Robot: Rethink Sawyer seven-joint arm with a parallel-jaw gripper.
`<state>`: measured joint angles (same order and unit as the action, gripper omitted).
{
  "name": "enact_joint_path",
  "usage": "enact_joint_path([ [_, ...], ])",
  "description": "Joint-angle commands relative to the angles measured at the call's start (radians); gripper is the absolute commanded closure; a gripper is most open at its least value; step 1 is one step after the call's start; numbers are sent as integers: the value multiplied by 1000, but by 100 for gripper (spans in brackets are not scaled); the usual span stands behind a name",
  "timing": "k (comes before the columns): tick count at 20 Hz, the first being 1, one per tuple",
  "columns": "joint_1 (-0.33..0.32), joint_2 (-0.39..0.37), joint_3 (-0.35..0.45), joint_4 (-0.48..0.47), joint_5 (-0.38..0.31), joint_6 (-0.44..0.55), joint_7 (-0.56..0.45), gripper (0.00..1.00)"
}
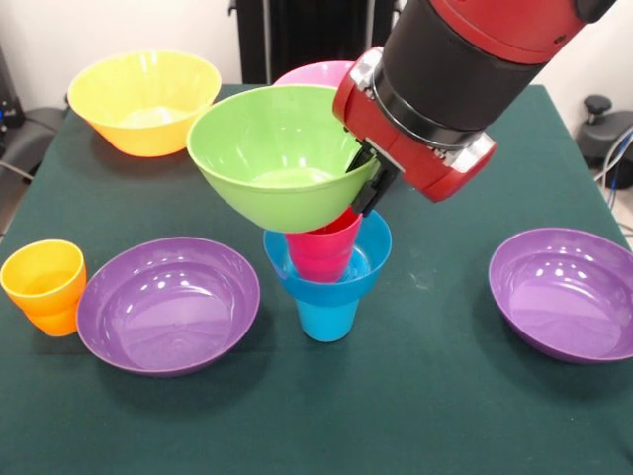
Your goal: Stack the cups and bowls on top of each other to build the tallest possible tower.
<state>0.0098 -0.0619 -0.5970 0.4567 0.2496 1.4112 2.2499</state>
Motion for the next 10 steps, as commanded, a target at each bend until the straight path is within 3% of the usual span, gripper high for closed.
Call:
enact_joint_path([
  [1,-3,29,113,-9,-50,95,-286,100],
  [10,0,32,113,-9,-46,100,-269,100],
])
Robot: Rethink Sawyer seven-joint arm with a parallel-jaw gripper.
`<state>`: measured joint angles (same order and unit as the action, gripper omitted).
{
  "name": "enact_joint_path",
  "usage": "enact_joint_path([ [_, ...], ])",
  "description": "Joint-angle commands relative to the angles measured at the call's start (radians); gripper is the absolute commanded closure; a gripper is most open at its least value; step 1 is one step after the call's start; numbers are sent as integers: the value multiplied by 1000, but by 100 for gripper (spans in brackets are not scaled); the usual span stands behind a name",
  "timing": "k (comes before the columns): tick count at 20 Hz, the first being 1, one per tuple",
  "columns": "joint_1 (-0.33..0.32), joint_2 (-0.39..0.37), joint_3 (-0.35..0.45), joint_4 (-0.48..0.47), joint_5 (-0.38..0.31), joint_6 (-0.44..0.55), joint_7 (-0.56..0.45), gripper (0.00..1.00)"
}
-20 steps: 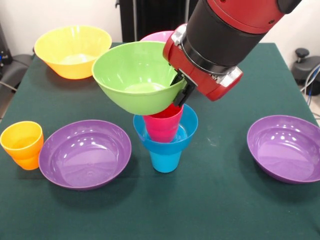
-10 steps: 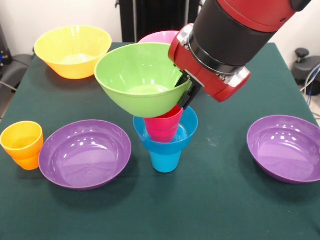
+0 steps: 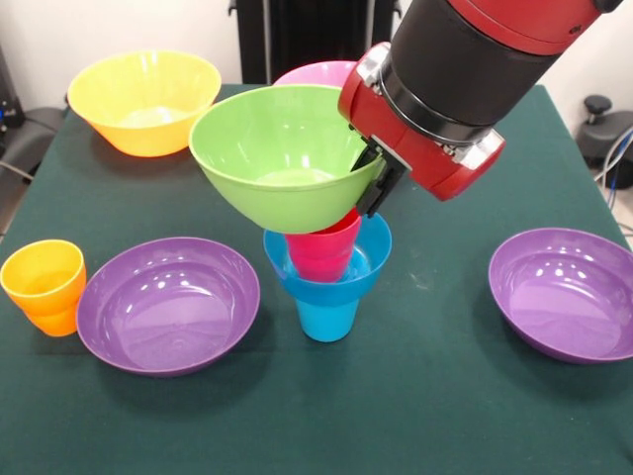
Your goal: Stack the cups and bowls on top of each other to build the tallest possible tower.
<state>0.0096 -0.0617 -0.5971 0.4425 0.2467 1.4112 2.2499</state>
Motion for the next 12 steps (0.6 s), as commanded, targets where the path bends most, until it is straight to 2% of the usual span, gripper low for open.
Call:
enact_joint_path([
  [1,1,31,114,8,-43,96,-265,100],
  [12,8,14,127,51,-38,88,-240,100],
])
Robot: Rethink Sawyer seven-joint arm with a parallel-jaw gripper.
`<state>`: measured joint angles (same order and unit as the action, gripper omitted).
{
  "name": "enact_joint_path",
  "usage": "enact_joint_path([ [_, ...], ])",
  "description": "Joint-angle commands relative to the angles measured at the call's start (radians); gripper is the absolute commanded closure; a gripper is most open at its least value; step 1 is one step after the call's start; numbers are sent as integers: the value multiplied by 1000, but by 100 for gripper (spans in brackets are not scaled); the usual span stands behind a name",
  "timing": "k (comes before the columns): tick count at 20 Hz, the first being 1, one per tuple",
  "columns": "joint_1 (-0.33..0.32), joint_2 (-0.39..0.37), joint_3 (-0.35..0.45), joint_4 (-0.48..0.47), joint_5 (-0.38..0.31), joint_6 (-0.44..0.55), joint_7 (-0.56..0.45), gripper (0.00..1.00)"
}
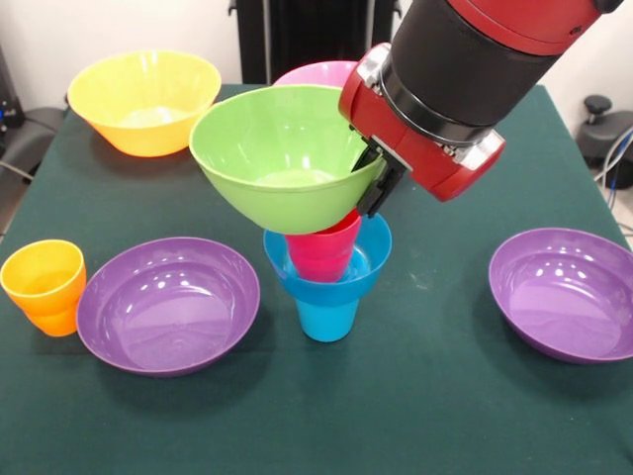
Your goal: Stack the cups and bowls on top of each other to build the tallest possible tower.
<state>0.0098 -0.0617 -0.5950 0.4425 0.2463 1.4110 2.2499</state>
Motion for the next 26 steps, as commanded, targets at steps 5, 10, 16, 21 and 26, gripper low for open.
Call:
enact_joint_path([
  [5,9,9,128,63,-38,88,-236,100],
  [10,11,2,135,79,-40,79,-231,100],
  [16,16,-14,146,113,-42,67,-221,100],
  [21,20,-24,153,134,-46,58,-213,100],
  [26,23,-34,162,154,-51,49,-204,100],
])
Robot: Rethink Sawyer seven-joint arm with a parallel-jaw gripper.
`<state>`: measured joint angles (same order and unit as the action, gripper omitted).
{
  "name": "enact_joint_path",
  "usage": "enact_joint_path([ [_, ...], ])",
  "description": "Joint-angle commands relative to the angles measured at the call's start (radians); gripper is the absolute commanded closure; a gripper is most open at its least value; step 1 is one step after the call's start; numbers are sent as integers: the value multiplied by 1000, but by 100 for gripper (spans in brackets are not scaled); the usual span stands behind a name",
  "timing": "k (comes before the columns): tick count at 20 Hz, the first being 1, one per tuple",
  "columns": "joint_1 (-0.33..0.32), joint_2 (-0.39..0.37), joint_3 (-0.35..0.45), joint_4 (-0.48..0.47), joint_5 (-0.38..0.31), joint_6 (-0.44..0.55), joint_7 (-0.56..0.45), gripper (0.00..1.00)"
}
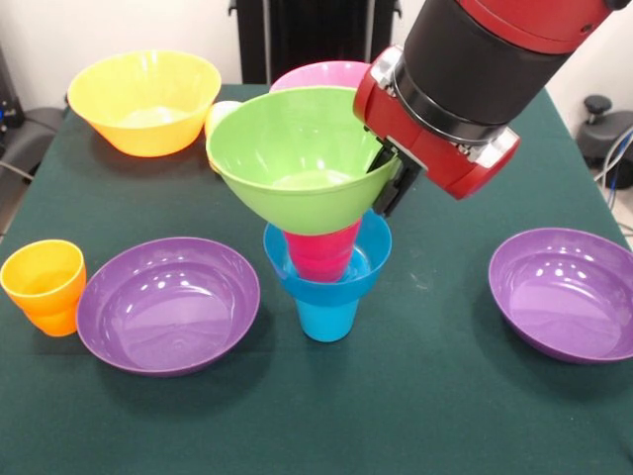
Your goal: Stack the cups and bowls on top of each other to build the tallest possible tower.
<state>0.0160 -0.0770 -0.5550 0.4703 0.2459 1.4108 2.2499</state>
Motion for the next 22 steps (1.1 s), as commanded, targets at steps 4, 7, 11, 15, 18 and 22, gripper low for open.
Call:
enact_joint_path([
  [4,18,-24,129,137,-56,36,-197,100],
  [7,16,-24,132,138,-58,38,-197,100],
  [11,15,-26,134,143,-63,34,-204,100],
  [15,15,-28,136,146,-65,28,-207,100],
  [18,14,-31,139,151,-66,15,-207,100],
  [22,15,-33,143,154,-68,-1,-205,100],
])
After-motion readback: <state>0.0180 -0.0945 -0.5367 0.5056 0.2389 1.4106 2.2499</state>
